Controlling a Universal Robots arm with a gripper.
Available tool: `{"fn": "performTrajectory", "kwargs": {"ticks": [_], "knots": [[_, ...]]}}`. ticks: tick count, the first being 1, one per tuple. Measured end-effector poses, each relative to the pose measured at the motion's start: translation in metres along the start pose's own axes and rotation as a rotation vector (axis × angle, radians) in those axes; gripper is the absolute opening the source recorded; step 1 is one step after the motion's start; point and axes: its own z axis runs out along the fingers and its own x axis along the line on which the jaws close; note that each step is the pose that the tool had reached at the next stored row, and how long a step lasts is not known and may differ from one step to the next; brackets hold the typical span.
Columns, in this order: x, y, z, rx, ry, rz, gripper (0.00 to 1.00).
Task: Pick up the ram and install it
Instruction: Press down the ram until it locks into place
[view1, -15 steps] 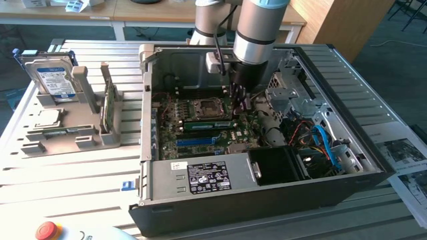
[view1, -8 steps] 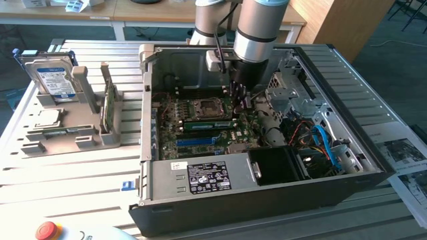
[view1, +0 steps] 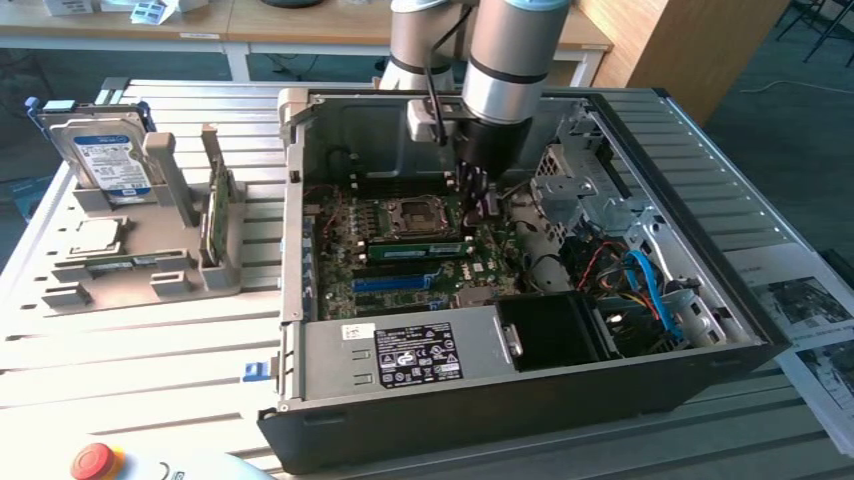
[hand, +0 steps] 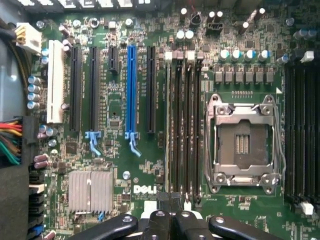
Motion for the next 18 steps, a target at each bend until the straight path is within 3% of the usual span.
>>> {"fn": "performTrajectory", "kwargs": {"ticks": [18], "knots": [[-0.004, 0.0579, 0.0009, 0.002, 0.0111, 0.0, 0.1]]}}
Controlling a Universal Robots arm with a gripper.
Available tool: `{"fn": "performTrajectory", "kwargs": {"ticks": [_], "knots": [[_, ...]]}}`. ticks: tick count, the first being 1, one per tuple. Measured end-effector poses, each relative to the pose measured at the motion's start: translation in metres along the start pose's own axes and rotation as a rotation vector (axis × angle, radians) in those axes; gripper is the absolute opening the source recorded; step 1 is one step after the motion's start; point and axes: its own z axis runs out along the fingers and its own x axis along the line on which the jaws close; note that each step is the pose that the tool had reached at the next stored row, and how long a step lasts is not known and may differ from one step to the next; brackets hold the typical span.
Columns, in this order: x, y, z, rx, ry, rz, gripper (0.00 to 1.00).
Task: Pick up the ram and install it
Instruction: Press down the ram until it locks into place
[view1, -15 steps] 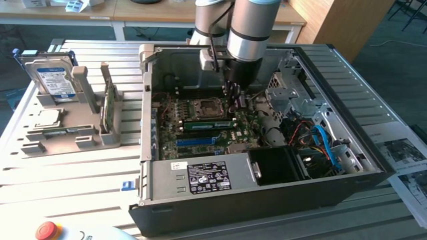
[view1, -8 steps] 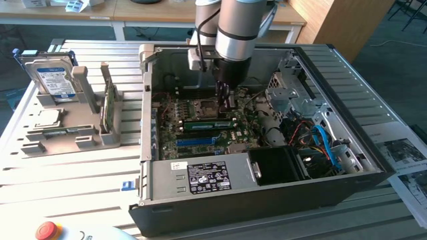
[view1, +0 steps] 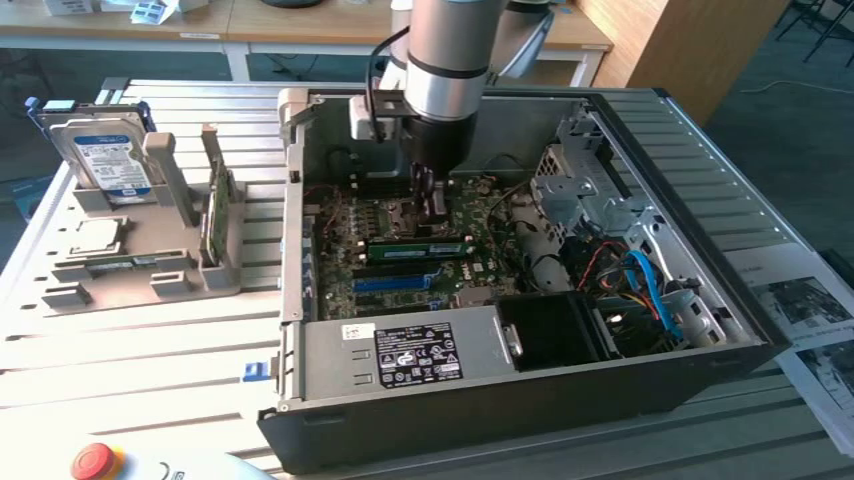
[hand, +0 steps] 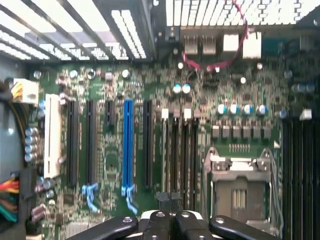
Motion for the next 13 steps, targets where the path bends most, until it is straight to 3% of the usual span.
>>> {"fn": "performTrajectory", "kwargs": {"ticks": [6, 13], "knots": [[-0.001, 0.0144, 0.0002, 0.0001, 0.0035, 0.0, 0.1], [-0.001, 0.0166, 0.0002, 0.0001, 0.0046, 0.0, 0.1]]}}
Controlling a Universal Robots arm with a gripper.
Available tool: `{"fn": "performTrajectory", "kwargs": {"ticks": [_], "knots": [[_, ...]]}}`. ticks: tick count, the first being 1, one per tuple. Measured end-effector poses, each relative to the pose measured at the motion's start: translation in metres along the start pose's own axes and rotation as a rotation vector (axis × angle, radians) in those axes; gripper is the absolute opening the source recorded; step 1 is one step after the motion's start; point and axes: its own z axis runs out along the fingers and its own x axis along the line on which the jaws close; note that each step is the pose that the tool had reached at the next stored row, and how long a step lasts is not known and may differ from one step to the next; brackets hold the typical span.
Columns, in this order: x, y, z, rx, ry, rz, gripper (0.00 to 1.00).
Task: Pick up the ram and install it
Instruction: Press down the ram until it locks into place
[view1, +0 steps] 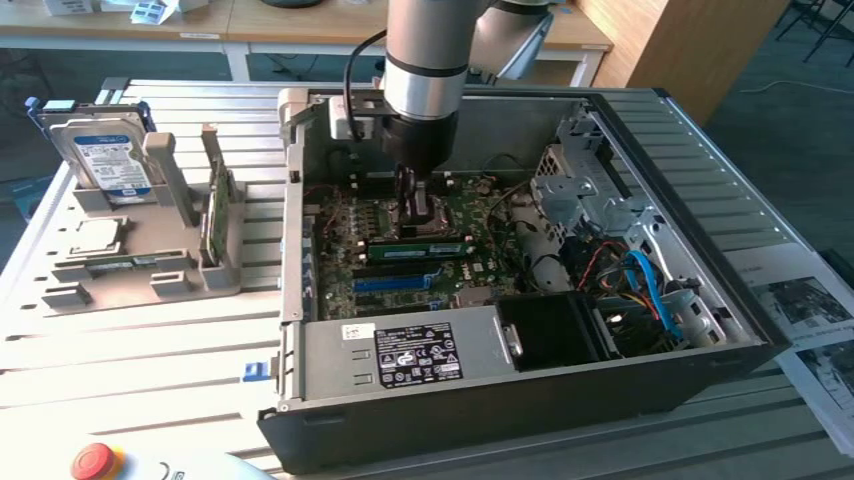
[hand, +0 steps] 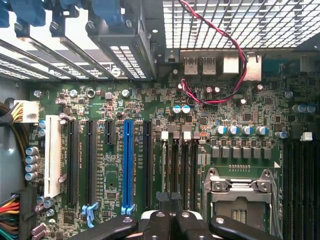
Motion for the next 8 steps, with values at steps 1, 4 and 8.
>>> {"fn": "performTrajectory", "kwargs": {"ticks": [1, 4, 8], "knots": [[0.0002, 0.0001, 0.0, 0.0, 0.0, 0.0, 0.1], [0.0023, 0.0002, 0.0002, 0.0, 0.0, 0.0, 0.1], [0.0033, 0.0002, 0.0003, 0.0, 0.0, 0.0, 0.1]]}}
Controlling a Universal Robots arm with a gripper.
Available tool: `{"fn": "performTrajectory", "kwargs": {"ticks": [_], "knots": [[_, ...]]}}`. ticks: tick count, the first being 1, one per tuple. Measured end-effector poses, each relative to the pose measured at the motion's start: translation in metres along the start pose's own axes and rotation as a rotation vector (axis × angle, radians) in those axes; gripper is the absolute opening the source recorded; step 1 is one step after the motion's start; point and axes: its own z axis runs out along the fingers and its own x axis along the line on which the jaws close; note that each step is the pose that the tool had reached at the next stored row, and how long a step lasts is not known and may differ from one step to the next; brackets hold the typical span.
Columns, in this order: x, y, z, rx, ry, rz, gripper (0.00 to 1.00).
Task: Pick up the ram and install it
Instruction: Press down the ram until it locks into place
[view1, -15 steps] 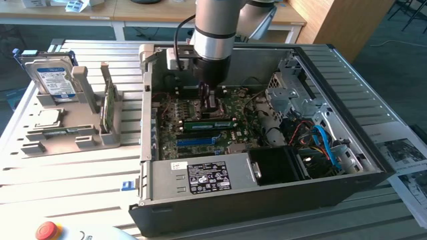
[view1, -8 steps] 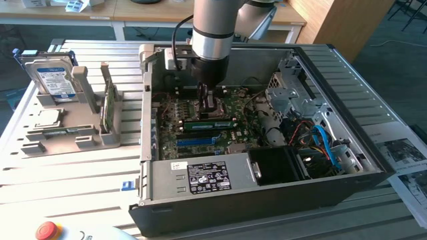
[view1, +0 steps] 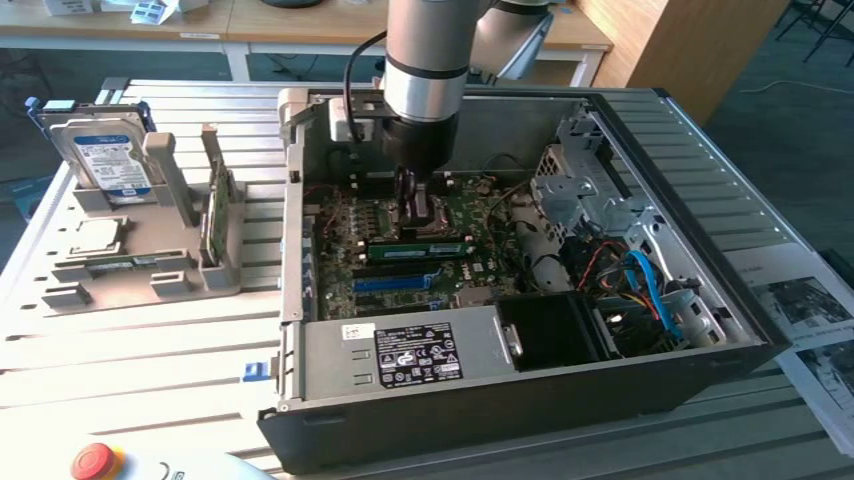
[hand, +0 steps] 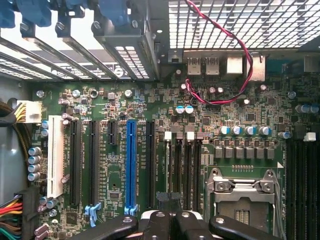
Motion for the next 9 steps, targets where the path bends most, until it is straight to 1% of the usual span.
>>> {"fn": "performTrajectory", "kwargs": {"ticks": [9], "knots": [[0.0, 0.0009, 0.0022, 0.0, 0.0, 0.0, 0.1]]}}
